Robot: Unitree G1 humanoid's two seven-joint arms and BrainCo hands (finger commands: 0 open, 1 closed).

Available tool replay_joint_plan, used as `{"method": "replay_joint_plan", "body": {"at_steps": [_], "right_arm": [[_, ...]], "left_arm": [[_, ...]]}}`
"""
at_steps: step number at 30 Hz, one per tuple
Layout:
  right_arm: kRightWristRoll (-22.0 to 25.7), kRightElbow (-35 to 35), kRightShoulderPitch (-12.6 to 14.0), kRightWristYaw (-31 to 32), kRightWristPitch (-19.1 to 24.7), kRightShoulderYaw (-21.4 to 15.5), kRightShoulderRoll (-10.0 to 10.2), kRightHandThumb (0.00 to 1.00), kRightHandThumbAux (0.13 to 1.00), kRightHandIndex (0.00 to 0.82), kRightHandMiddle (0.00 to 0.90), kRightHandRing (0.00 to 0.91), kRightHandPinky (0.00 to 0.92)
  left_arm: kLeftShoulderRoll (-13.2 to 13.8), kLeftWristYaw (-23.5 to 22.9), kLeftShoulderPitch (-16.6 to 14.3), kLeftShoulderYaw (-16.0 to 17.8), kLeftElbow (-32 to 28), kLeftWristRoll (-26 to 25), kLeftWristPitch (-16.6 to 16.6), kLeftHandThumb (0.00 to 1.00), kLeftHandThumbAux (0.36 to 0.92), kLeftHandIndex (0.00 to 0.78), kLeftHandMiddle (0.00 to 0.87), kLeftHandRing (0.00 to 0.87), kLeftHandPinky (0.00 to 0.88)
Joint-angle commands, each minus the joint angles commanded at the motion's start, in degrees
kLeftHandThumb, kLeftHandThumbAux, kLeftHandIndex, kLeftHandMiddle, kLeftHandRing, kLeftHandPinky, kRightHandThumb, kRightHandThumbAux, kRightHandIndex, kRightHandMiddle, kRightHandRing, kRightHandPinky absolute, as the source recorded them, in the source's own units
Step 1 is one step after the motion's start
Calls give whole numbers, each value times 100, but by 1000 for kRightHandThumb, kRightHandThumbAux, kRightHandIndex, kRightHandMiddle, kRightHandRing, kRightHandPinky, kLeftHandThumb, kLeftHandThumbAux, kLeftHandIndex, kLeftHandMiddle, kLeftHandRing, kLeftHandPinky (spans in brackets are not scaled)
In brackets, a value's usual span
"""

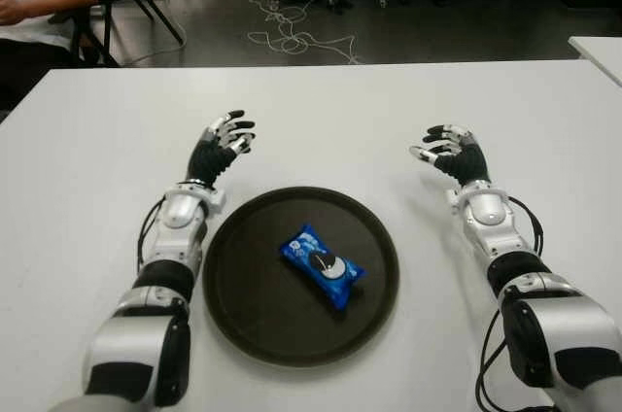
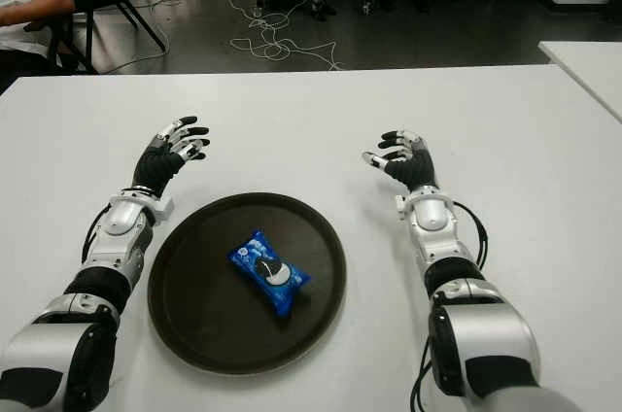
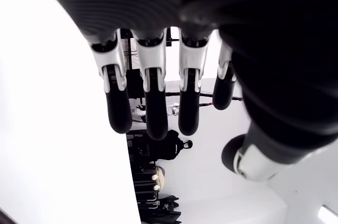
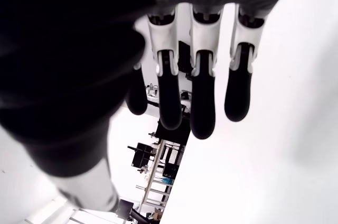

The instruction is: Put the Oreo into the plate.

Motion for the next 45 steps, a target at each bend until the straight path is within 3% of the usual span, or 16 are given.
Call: {"method": "replay_joint_plan", "body": {"at_steps": [7, 12, 17, 22, 30, 45], "right_arm": [[-34, -532, 244, -30, -43, 182, 362, 147, 796, 353, 435, 470, 492], [-96, -760, 373, 5, -102, 288, 386, 127, 800, 333, 415, 448, 466], [-338, -860, 497, -179, -477, 454, 271, 63, 800, 340, 416, 439, 431], [-409, -600, 455, -348, -721, 431, 107, 45, 790, 360, 427, 450, 439], [-509, -256, 261, -765, -600, 430, -8, 57, 778, 363, 432, 462, 475], [-521, -260, 264, -939, -731, 427, -79, 54, 808, 382, 427, 481, 490]], "left_arm": [[-14, 18, -4, -25, -15, 16, 51, 49, 676, 199, 275, 257, 282], [-12, 45, 6, -55, -22, 41, 26, 52, 669, 195, 271, 254, 276], [17, 94, -4, -76, 31, 82, -36, 48, 665, 188, 267, 255, 286], [16, 82, -7, -68, 55, 73, -77, 44, 669, 185, 265, 259, 293], [-6, 47, 14, -30, 12, 11, -109, 51, 661, 196, 279, 271, 302], [13, 1, 21, -22, 34, -15, -140, 59, 662, 201, 281, 271, 307]]}}
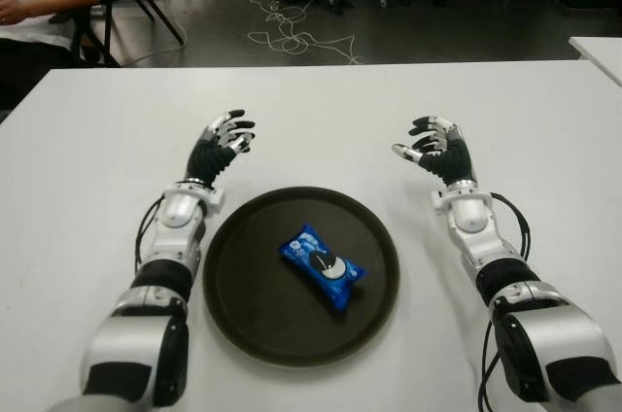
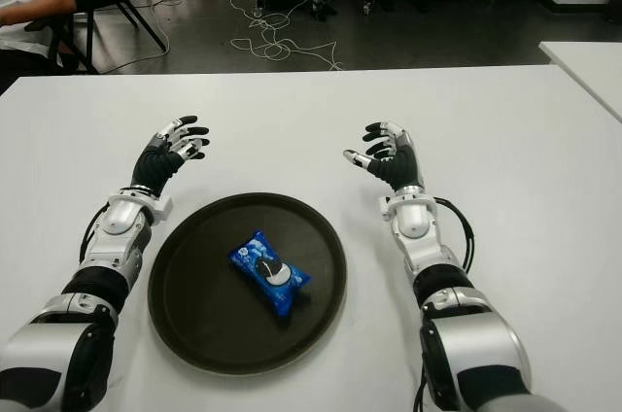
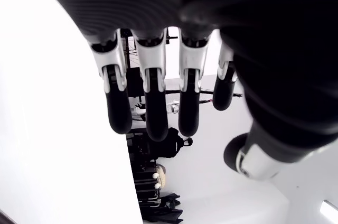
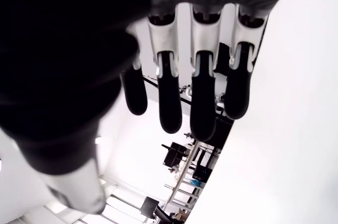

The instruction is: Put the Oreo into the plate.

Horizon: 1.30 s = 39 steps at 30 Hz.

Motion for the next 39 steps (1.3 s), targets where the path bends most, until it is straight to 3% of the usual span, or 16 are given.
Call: {"method": "replay_joint_plan", "body": {"at_steps": [12, 25, 39], "right_arm": [[-13, 163, -67, -39, -48, 0, -88, 6, 801, 378, 426, 484, 482], [274, 253, -114, 331, -54, -227, -47, 0, 804, 380, 419, 476, 477], [476, 276, -111, 613, -57, -401, 9, 31, 831, 399, 459, 499, 540]], "left_arm": [[-9, -113, 4, 73, 4, -100, -22, 67, 685, 193, 279, 279, 317], [6, -84, 0, 66, 0, -65, -4, 68, 686, 210, 291, 282, 317], [33, -71, 17, 37, 5, -4, -59, 33, 688, 212, 291, 284, 315]]}}
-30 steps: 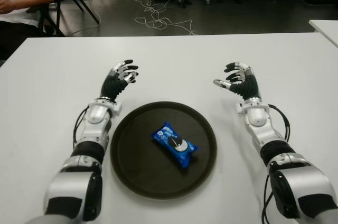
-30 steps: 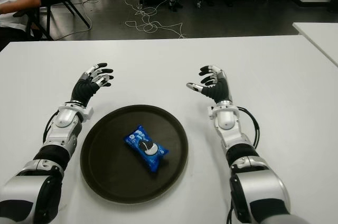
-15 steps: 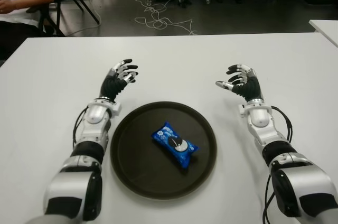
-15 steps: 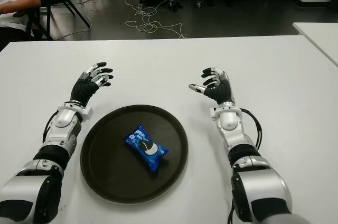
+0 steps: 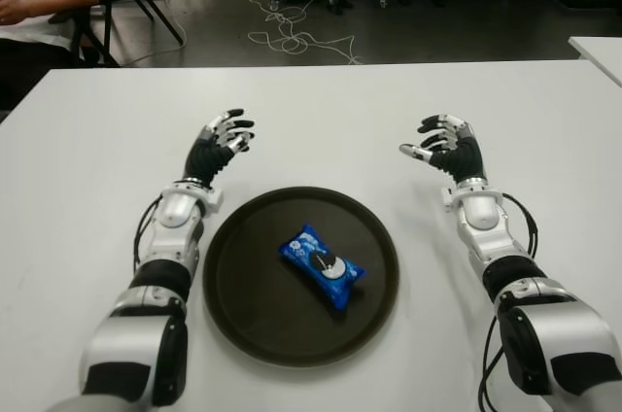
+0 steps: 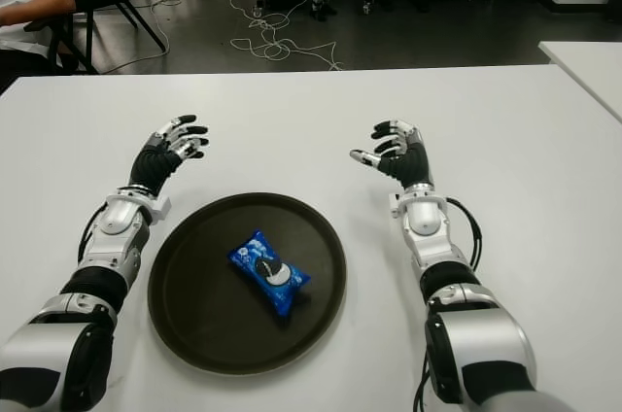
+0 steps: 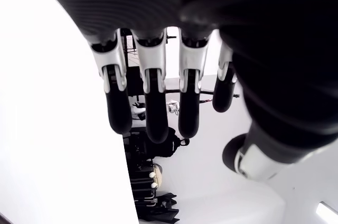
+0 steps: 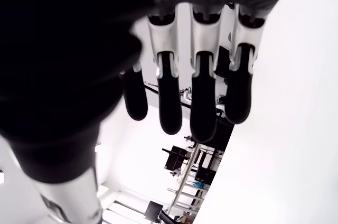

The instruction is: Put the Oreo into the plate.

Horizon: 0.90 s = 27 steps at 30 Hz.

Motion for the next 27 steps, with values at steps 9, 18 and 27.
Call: {"method": "replay_joint_plan", "body": {"at_steps": [9, 18, 27], "right_arm": [[-51, 4, 4, 18, -13, 9, -15, 52, 835, 404, 483, 517, 560], [-53, 3, 26, 21, -72, 6, -9, 80, 819, 411, 487, 514, 554], [-146, -2, 16, -73, -59, 69, -34, 37, 813, 396, 472, 517, 551]], "left_arm": [[-2, -30, -2, 9, -7, -19, 31, 35, 695, 206, 283, 272, 298], [8, -31, -14, -1, -14, -14, 119, 56, 681, 197, 283, 274, 302], [-8, -59, -12, 20, -9, -51, 92, 47, 682, 199, 288, 277, 307]]}}
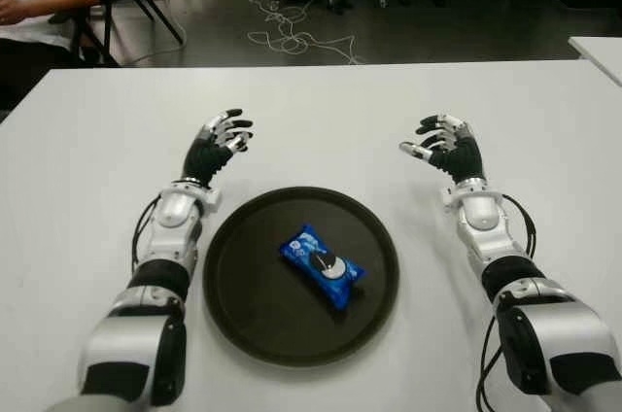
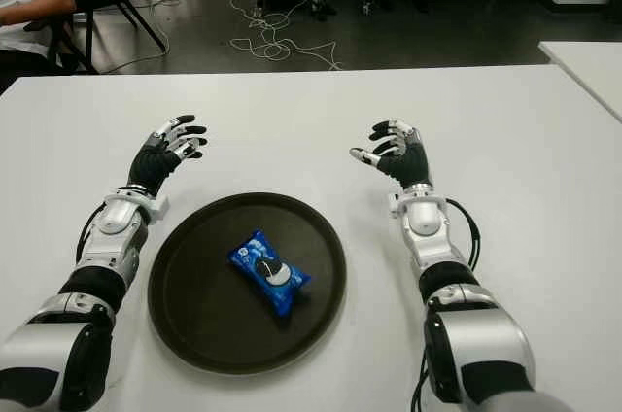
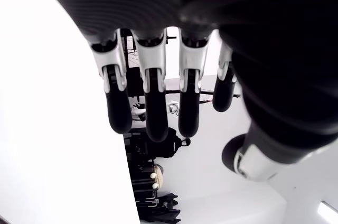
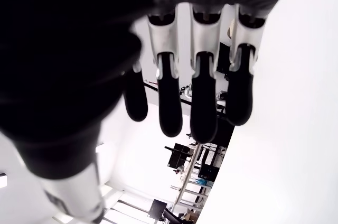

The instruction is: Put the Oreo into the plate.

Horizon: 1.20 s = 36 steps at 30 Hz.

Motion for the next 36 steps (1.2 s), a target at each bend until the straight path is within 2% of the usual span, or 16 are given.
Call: {"method": "replay_joint_plan", "body": {"at_steps": [6, 20, 30, 36], "right_arm": [[-63, -1, -2, -88, 17, 31, -4, 42, 814, 406, 465, 519, 551], [-138, -28, 16, -202, -63, 112, -2, 53, 813, 415, 463, 503, 526], [-189, 9, 9, -314, -6, 199, -24, 37, 799, 396, 443, 506, 527], [-222, 26, -1, -356, -4, 214, -18, 45, 803, 410, 464, 517, 532]], "left_arm": [[-7, -34, 7, 10, -9, -26, -8, 43, 696, 194, 283, 274, 305], [16, 39, 15, -30, -16, 45, -45, 43, 688, 205, 288, 279, 310], [20, 18, 17, -43, -17, 63, -18, 39, 695, 195, 281, 270, 296], [32, 36, 6, -48, 10, 78, -35, 32, 692, 196, 285, 273, 301]]}}
